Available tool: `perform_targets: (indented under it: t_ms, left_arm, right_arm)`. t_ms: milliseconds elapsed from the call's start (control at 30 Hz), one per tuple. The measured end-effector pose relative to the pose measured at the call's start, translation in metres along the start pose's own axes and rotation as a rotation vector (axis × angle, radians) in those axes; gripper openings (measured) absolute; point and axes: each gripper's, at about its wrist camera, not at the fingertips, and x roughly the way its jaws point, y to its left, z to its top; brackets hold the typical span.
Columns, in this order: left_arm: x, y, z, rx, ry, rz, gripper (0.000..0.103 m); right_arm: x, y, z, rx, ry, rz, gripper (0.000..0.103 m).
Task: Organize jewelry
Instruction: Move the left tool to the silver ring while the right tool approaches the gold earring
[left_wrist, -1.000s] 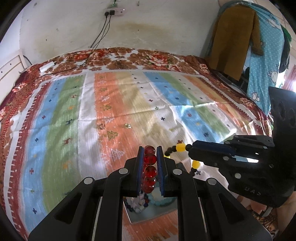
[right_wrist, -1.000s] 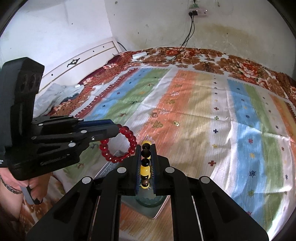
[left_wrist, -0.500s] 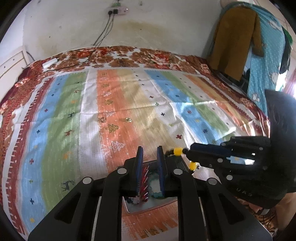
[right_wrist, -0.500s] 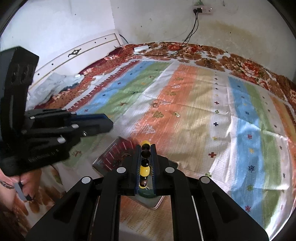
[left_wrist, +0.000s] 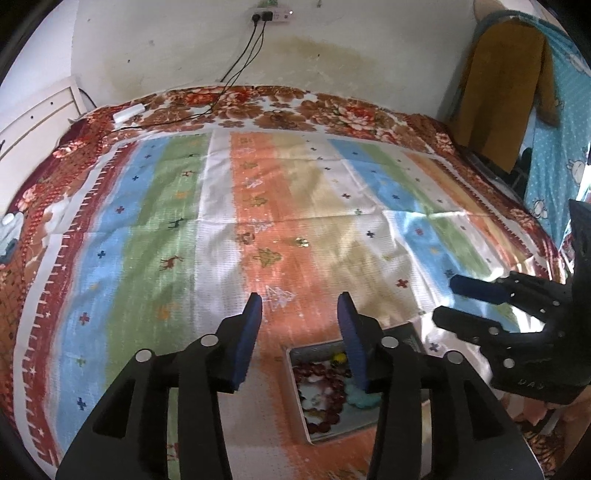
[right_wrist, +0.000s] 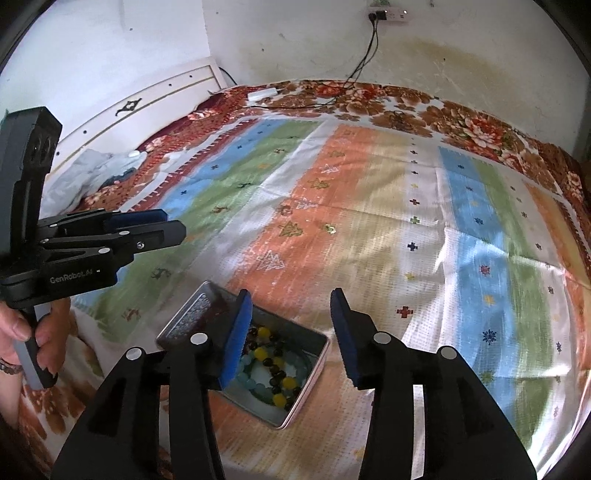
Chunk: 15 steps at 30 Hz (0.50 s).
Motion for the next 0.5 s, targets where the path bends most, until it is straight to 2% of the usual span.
perform_targets:
  t_ms: [267, 500]
  left_arm:
    - [0.028, 0.017, 0.02, -0.023, 0.041, 0.043, 0.044]
    - [0.05, 0.021, 0.034, 0.007, 0.068, 0.083, 0.044]
  right_arm:
    - [0.023, -0.003, 0.015, -0.006, 0.033, -0.014, 0.049]
    - [0.034, -0.011, 0.025, -0.006, 0.043, -0.016, 0.049]
